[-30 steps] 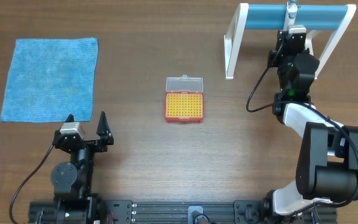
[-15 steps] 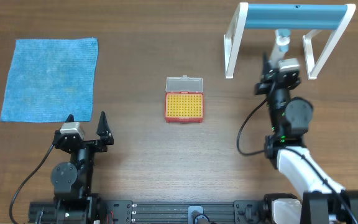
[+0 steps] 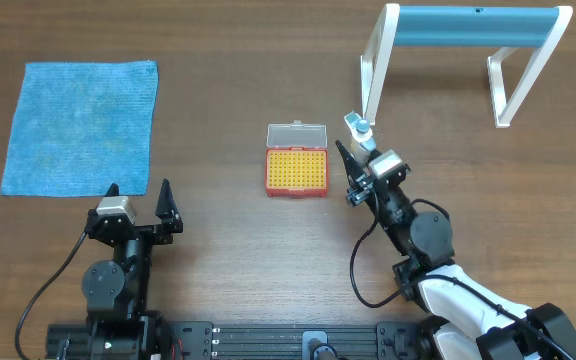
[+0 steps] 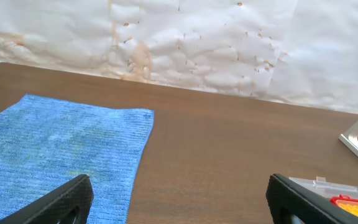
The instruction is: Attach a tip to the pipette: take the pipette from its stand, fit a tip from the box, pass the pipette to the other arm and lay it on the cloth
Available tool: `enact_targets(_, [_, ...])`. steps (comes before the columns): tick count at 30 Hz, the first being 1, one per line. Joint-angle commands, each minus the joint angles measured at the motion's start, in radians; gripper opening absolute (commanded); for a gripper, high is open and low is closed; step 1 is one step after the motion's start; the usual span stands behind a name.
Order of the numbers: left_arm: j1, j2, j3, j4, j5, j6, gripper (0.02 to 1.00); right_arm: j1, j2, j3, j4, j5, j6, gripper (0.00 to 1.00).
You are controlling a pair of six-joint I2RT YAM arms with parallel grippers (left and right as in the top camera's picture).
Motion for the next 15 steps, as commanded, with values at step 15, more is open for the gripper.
enact_targets(15, [0.000,-0.006,-0.002,-0.005,-0.005,0.010,0.906,0.132,0.348,0.227,0.119,-0.062,0.011,0.077])
